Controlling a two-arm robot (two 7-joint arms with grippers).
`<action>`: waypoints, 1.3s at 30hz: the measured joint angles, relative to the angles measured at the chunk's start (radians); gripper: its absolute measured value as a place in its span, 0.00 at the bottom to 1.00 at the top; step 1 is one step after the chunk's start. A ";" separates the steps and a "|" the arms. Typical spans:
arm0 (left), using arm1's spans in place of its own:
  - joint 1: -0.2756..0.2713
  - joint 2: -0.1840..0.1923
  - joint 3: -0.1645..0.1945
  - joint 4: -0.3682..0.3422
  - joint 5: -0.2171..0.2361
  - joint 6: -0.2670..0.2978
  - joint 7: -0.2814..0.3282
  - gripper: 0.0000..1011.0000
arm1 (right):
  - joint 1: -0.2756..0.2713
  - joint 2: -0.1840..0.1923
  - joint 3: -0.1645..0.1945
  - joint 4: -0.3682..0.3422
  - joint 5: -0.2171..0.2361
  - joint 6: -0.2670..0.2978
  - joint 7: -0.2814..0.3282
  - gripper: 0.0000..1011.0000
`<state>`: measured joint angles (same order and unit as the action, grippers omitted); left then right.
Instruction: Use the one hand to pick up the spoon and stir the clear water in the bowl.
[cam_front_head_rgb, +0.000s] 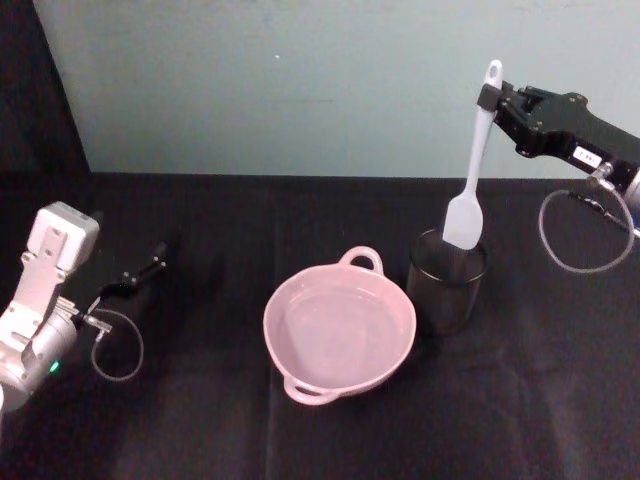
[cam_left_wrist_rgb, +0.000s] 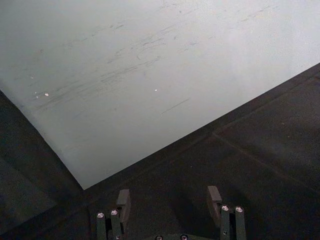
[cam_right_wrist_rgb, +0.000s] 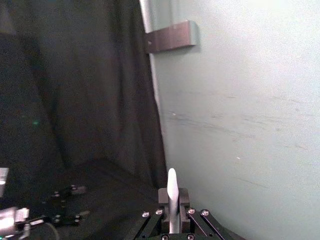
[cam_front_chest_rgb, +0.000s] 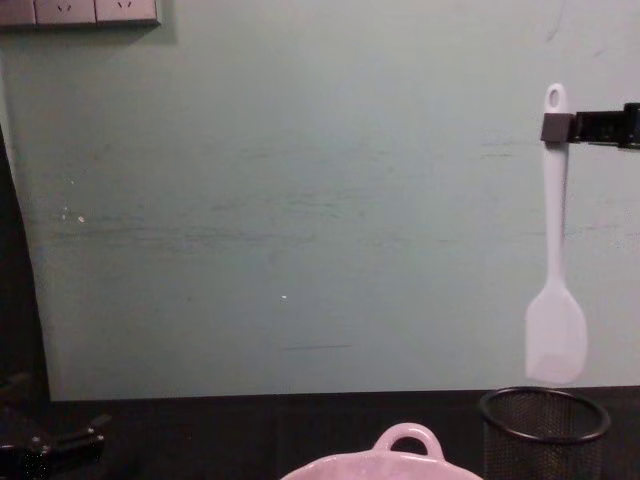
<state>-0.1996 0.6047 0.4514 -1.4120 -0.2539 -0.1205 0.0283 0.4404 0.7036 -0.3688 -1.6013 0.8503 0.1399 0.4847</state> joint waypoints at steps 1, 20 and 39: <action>0.000 0.000 0.000 0.000 0.000 0.000 0.000 0.99 | -0.001 -0.003 -0.002 -0.002 -0.001 -0.003 0.004 0.12; 0.000 0.000 0.000 0.000 0.000 0.000 0.000 0.99 | 0.042 -0.205 -0.217 0.114 -0.166 -0.147 0.159 0.12; 0.000 0.000 0.000 0.000 0.000 0.000 0.000 0.99 | 0.104 -0.326 -0.261 0.345 -0.224 -0.160 0.216 0.12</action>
<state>-0.1995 0.6047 0.4514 -1.4120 -0.2539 -0.1205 0.0283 0.5443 0.3775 -0.6297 -1.2560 0.6266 -0.0201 0.7003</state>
